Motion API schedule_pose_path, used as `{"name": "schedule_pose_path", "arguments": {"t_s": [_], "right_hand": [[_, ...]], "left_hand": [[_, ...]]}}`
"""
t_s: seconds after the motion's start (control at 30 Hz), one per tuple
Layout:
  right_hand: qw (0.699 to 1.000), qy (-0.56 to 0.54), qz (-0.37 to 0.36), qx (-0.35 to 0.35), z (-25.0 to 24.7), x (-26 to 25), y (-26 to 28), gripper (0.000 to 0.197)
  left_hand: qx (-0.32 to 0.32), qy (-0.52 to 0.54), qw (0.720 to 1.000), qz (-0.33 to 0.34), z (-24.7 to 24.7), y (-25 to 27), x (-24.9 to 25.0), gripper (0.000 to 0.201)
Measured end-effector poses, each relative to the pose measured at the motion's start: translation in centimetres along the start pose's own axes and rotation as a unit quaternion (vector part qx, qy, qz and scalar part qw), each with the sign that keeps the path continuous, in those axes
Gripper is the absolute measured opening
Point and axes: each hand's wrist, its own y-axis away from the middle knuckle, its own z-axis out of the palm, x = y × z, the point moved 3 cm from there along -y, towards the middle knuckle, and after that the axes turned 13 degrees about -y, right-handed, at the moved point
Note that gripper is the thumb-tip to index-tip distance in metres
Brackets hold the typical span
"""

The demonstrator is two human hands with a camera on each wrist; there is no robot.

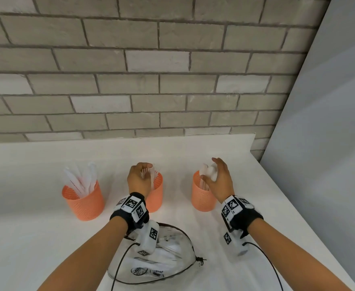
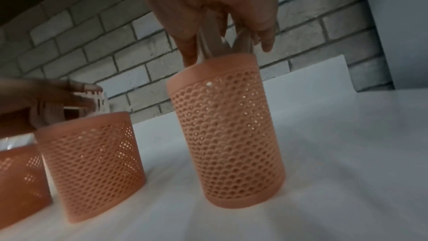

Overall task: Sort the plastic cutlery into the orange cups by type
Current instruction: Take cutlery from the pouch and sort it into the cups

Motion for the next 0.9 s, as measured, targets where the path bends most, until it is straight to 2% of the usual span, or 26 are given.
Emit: {"name": "schedule_pose_path", "arguments": {"t_s": [0.07, 0.13, 0.23, 0.3, 0.37, 0.5, 0.63, 0.77, 0.83, 0.9], "right_hand": [[1.000, 0.019, -0.019, -0.012, 0.0, -0.3, 0.0, 0.072], [0.993, 0.111, -0.027, -0.035, 0.3, -0.3, 0.1, 0.069], [0.955, 0.288, -0.004, -0.067, 0.4, -0.4, 0.2, 0.061], [0.940, 0.330, 0.026, -0.085, 0.3, -0.9, 0.1, 0.065], [0.943, 0.318, 0.035, -0.090, 0.1, -1.6, 0.3, 0.070], [0.959, 0.269, 0.001, -0.085, 0.6, -3.8, 1.3, 0.069], [0.971, 0.188, -0.075, -0.125, 1.9, -6.4, 2.8, 0.043], [0.963, 0.103, -0.107, -0.226, 3.8, -8.9, 6.8, 0.016], [0.942, 0.101, -0.090, -0.307, 5.2, -9.3, 9.5, 0.013], [0.909, 0.134, -0.063, -0.391, 6.7, -9.0, 12.2, 0.016]], "left_hand": [[-0.004, -0.036, 0.999, 0.026, 0.3, 0.0, 0.2, 0.028], [-0.017, -0.082, 0.995, 0.055, 0.8, 0.1, 0.3, 0.033], [-0.082, -0.200, 0.974, 0.072, 1.6, 0.2, 0.3, 0.045], [-0.128, -0.254, 0.957, 0.058, 1.7, 0.3, 0.6, 0.054], [-0.157, -0.248, 0.955, 0.036, 1.2, 0.5, 1.1, 0.059], [-0.168, -0.171, 0.971, 0.015, -1.3, 0.7, 2.4, 0.061], [-0.173, -0.094, 0.980, 0.024, -5.4, 1.1, 3.4, 0.050], [-0.197, -0.059, 0.978, 0.045, -9.6, 3.2, 2.3, 0.018], [-0.219, -0.072, 0.972, 0.051, -11.0, 4.7, 0.7, 0.005], [-0.241, -0.099, 0.964, 0.055, -11.8, 6.6, -1.1, 0.005]]}}
